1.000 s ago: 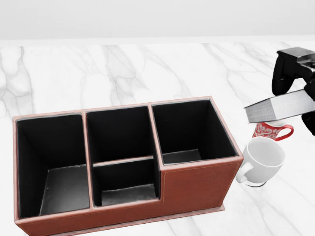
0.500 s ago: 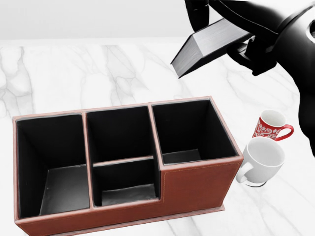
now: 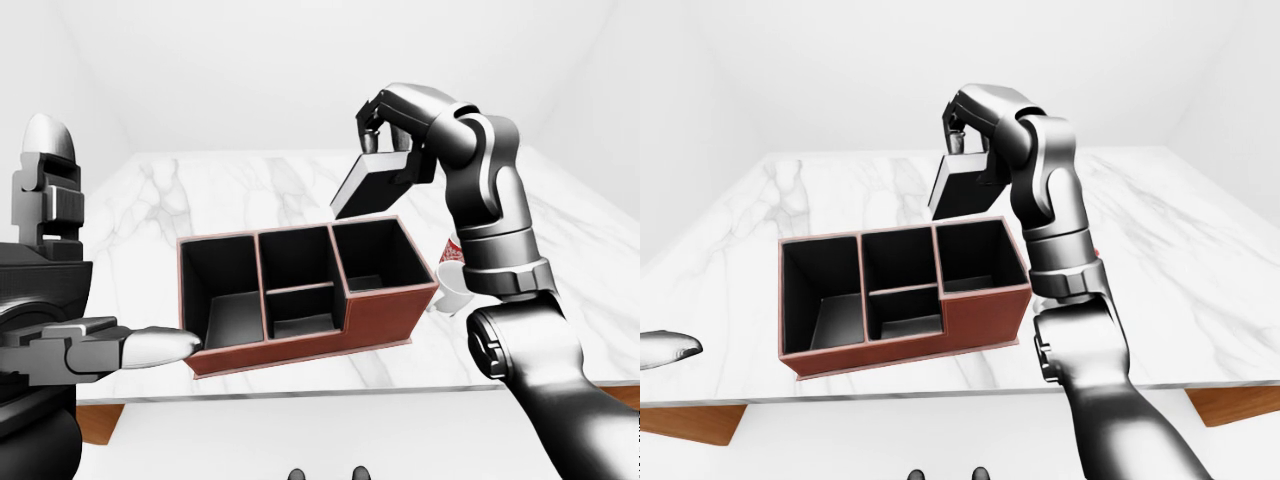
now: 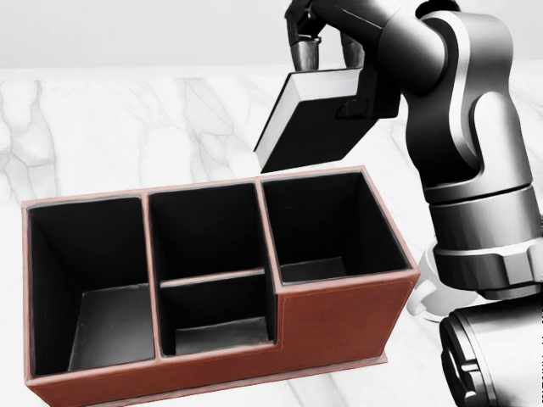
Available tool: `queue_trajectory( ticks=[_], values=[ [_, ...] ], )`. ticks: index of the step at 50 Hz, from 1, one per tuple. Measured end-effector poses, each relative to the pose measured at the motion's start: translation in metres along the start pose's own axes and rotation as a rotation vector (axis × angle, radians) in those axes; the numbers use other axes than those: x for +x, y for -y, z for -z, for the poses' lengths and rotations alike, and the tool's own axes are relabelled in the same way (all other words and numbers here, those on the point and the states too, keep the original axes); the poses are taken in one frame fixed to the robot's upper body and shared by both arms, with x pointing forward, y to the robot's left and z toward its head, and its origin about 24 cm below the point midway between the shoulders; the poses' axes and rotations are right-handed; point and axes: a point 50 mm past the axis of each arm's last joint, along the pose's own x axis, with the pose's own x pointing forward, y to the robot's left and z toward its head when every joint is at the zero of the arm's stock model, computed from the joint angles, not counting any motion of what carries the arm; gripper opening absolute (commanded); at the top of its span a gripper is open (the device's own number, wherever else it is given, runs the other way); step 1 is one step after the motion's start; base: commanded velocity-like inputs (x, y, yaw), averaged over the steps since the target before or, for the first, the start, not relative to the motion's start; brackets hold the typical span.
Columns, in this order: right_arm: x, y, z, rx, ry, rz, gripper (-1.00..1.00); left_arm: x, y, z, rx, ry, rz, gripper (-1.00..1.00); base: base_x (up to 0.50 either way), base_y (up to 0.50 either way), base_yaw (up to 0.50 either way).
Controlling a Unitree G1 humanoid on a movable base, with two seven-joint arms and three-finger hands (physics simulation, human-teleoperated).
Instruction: Pick up the book and place it in the right compartment of the caddy.
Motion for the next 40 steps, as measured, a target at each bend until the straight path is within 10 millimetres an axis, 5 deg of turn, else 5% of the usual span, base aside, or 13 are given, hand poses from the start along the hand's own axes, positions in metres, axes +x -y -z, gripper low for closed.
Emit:
queue_trajectory(
  ticks=[18,40],
  values=[
    [0.017,-0.044,0.022,0.093,-0.070,-0.194,-1.00,0.000,0.000,0.001,0.002,-0.007,0.004,1.00,0.00,0.00,0.00],
    [0.022,-0.052,0.039,0.129,-0.130,-0.267,-1.00,0.000,0.000,0.000,0.001,-0.008,0.005,1.00,0.00,0.00,0.00]
  ],
)
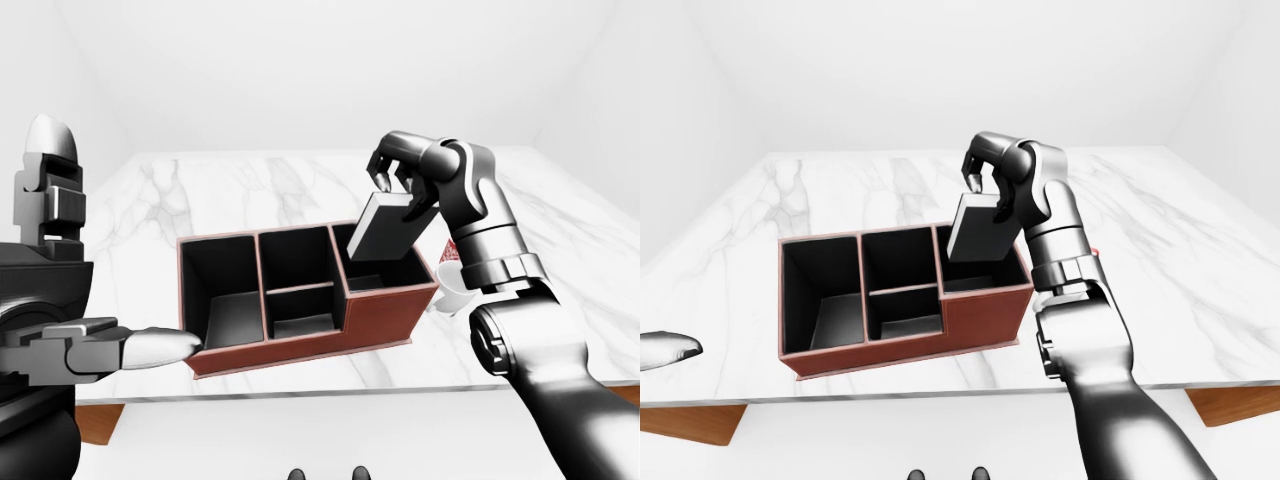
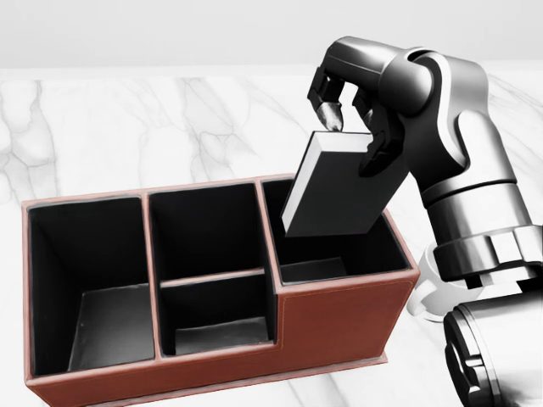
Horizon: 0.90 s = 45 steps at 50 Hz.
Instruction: Pick up the book and place it in the right compartment of the caddy.
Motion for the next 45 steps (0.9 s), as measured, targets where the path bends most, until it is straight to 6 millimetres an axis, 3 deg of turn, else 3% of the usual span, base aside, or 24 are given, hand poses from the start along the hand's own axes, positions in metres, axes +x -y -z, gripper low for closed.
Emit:
queue_trajectory(
  ticks=[45],
  values=[
    [0.015,-0.048,0.022,0.096,-0.047,-0.174,-1.00,0.000,0.001,0.002,0.001,-0.006,0.004,1.00,0.00,0.00,0.00]
  ],
)
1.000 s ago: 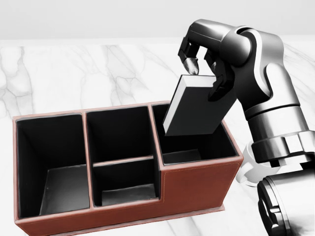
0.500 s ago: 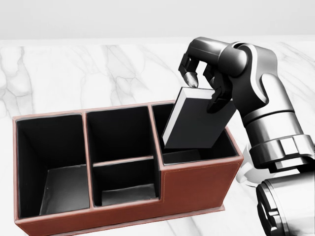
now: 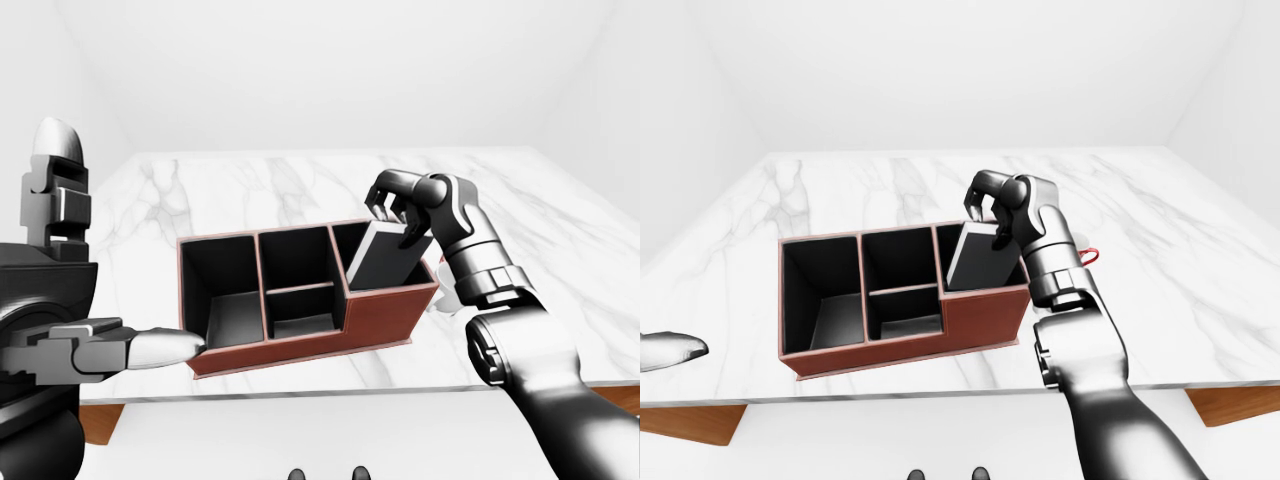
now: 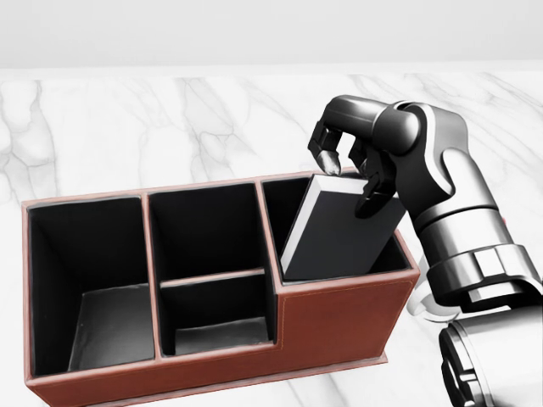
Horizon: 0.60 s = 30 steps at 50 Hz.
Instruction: Pick up the book and place it in the right compartment of the caddy.
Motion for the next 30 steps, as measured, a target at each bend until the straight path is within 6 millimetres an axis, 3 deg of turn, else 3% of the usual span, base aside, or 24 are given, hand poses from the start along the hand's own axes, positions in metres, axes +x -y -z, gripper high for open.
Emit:
queue_trajectory(
  ticks=[11,12,13,30],
  values=[
    [0.0020,-0.0036,0.0023,0.007,-0.007,-0.017,-1.00,0.0002,0.0001,-0.0003,-0.002,0.003,0.000,1.00,0.00,0.00,0.00],
    [0.0021,-0.0037,0.0024,0.008,-0.008,-0.018,-0.20,0.0003,0.0000,-0.0004,-0.002,0.003,0.000,1.00,0.00,0.00,0.00],
    [0.0019,-0.0033,0.0026,0.009,-0.008,-0.016,1.00,0.0003,0.0000,-0.0004,-0.002,0.003,0.000,1.00,0.00,0.00,0.00],
    [-0.0002,0.0036,0.0023,0.022,-0.005,-0.001,1.00,-0.0001,-0.0005,-0.0002,-0.003,0.005,-0.006,1.00,0.00,0.00,0.00]
  ],
)
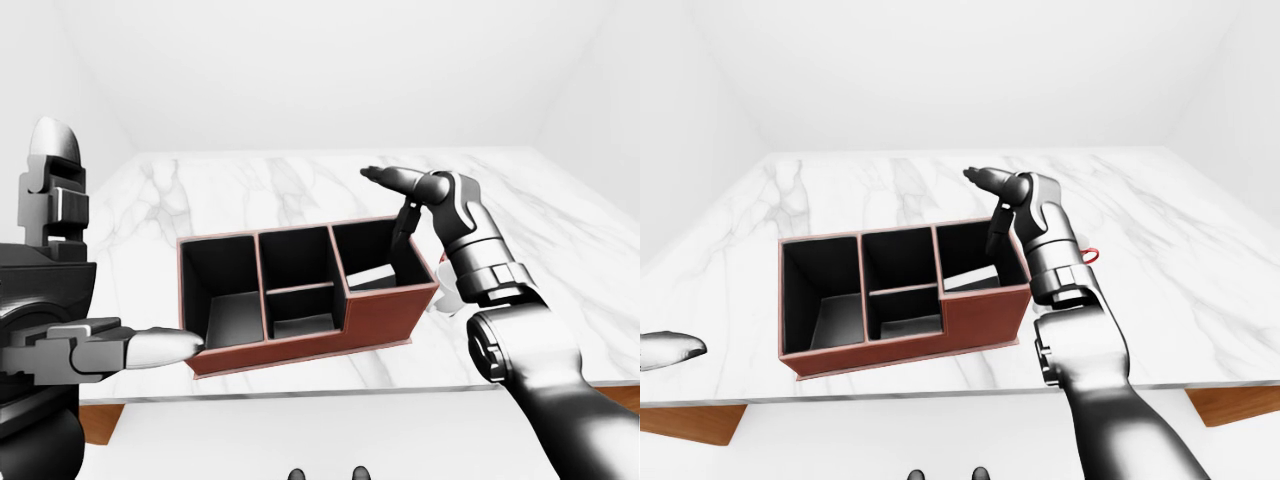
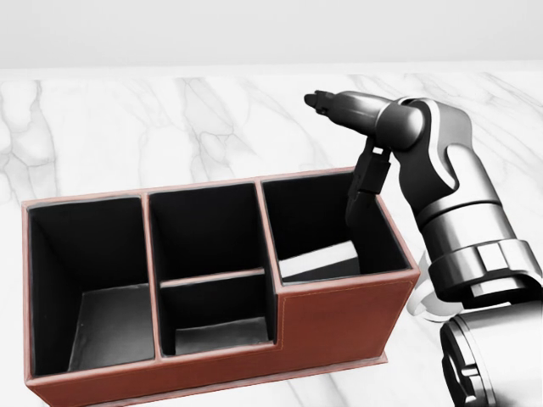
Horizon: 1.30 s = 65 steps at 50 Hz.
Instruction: Pick up the book and place it in the right compartment of the caddy.
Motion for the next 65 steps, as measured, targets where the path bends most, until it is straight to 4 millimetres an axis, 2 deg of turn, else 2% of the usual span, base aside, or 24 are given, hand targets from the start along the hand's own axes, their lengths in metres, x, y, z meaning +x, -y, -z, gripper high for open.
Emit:
queue_trajectory(
  ticks=[26,35,39,44,51,57,65],
  values=[
    [-0.002,0.004,-0.001,-0.010,0.002,0.018,1.00,0.000,0.001,0.002,0.004,-0.011,0.009,1.00,0.00,0.00,0.00],
    [-0.018,0.027,-0.020,-0.078,0.050,0.134,1.00,-0.001,0.001,0.002,0.003,-0.010,0.007,1.00,0.00,0.00,0.00],
    [-0.031,0.037,-0.032,-0.114,0.099,0.218,1.00,0.000,0.001,0.001,0.001,-0.005,0.004,1.00,0.00,0.00,0.00],
    [-0.051,0.040,-0.047,-0.141,0.185,0.324,1.00,0.000,0.001,0.001,0.000,-0.002,0.002,1.00,0.00,0.00,0.00],
    [-0.093,0.040,-0.065,-0.170,0.334,0.506,1.00,0.000,0.001,0.000,0.000,-0.001,0.004,1.00,0.00,0.00,0.00],
    [-0.135,0.031,-0.076,-0.214,0.449,0.657,1.00,0.000,0.001,0.000,0.001,-0.001,0.007,1.00,0.00,0.00,0.00],
    [-0.185,0.004,-0.086,-0.277,0.572,0.812,1.00,0.000,0.001,0.001,0.003,-0.006,0.011,1.00,0.00,0.00,0.00]
  ],
)
